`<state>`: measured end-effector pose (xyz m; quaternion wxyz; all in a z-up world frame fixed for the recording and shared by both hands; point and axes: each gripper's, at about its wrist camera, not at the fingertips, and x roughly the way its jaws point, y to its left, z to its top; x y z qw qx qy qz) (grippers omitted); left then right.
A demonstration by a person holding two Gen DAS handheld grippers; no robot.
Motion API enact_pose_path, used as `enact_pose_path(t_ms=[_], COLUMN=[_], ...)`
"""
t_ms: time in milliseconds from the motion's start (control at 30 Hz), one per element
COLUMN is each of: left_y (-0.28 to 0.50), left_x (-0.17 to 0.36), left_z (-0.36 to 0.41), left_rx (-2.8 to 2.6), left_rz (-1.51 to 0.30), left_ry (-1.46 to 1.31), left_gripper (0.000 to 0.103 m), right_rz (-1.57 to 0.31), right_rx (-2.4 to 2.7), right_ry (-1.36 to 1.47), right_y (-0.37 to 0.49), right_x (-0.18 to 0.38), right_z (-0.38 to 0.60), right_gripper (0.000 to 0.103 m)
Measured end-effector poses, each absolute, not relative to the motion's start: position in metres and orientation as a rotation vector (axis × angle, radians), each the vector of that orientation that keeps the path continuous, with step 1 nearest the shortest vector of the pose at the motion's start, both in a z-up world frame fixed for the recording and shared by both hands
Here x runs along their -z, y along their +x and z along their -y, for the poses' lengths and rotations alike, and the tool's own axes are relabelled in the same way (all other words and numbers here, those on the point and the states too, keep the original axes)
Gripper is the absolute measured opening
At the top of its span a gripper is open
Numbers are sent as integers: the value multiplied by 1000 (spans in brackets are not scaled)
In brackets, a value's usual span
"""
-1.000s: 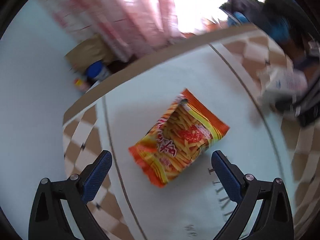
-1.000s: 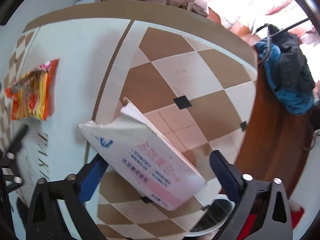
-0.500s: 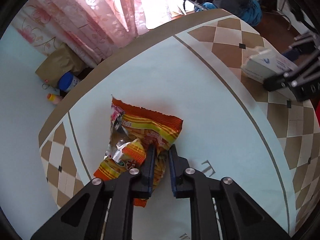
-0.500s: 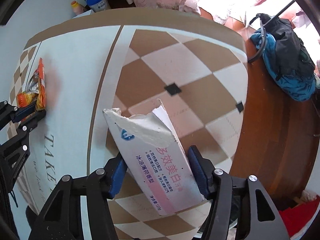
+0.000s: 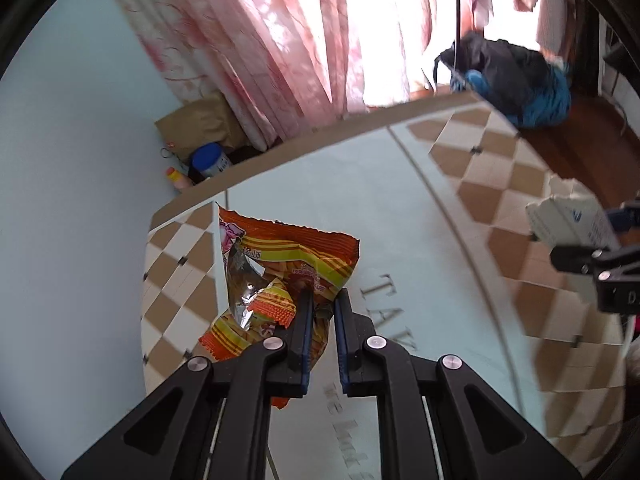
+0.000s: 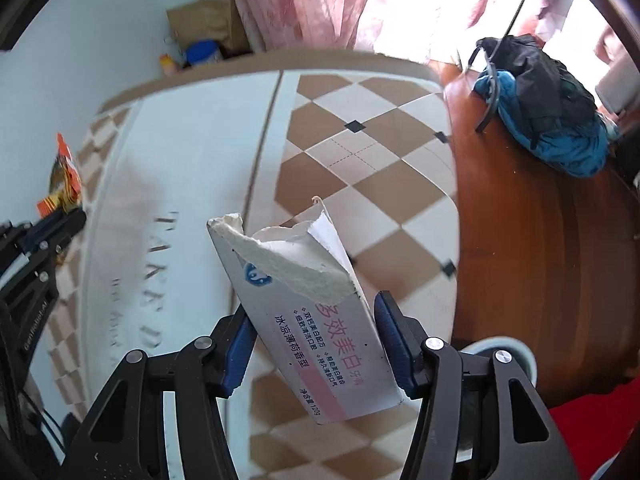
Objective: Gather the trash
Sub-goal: 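Carry the snack bag and tissue pack over the trash bin and open both tools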
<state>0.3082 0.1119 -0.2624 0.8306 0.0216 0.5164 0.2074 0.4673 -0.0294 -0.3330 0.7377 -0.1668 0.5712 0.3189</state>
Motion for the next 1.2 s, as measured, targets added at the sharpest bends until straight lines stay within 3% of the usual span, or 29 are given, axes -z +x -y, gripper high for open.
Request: enact_pose_path(t_ms=[267,633,900,1200], left_y=[270,269,313,389], left_x=[195,129,148,241], left_z=[-60,73,177,253], left_rx=[-410,-211,-18,192], left_rz=[-946,-815,-856,-1117], left_ry=[21,9,-17,-237], left_gripper=[8,8,7,8], right_rz=[-1122,-1010,-1057,-1218], right_rx=[-692,-580,-419,-314], right_ry=[-226,-80,9,135], right_y=[411,389,415,454], right_x=[257,183,208,304], right_z=[99,250,378,464], right_gripper=[59,59,59,59])
